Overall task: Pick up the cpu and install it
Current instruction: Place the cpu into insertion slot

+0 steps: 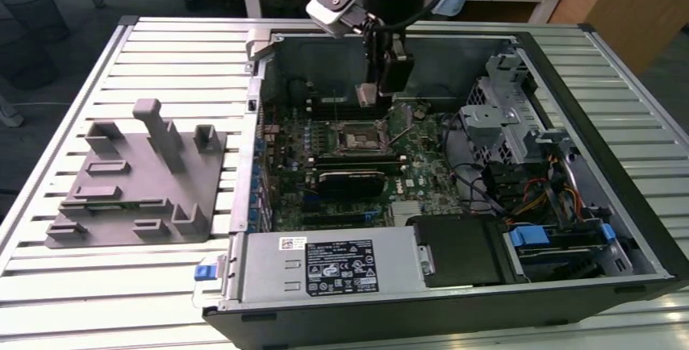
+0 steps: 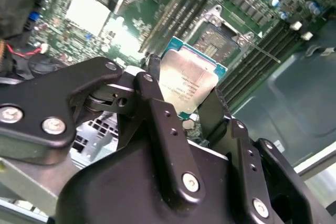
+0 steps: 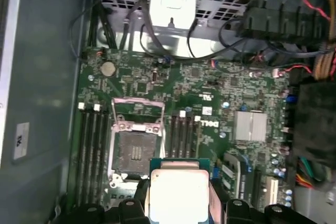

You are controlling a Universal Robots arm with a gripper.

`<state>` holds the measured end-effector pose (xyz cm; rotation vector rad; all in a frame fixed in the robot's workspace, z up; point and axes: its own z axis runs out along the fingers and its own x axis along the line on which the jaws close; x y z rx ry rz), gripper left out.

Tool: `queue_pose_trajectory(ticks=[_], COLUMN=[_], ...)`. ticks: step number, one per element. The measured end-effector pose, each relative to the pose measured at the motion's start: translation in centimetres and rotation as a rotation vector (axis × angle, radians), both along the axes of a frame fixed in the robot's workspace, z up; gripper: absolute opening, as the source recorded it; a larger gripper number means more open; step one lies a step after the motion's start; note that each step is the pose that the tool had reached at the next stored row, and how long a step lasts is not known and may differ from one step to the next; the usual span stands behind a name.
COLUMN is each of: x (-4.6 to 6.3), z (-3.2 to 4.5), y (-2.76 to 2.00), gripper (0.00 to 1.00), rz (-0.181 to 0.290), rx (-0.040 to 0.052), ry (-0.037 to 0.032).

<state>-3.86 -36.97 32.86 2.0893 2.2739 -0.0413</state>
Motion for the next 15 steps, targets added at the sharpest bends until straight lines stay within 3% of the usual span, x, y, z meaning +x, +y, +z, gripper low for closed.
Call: queue_pose_trajectory(ticks=[3,8,15], x=[0.0,0.0,0.1], z=[-0.26,-0.51,-1.29], y=[0.41,0.54,1.25], gripper=[0.53,0.53,0.53], rz=[0.0,0.0,0.0], rx=[0.0,-0.0007,-0.0006], ry=[0.0,0.0,0.0])
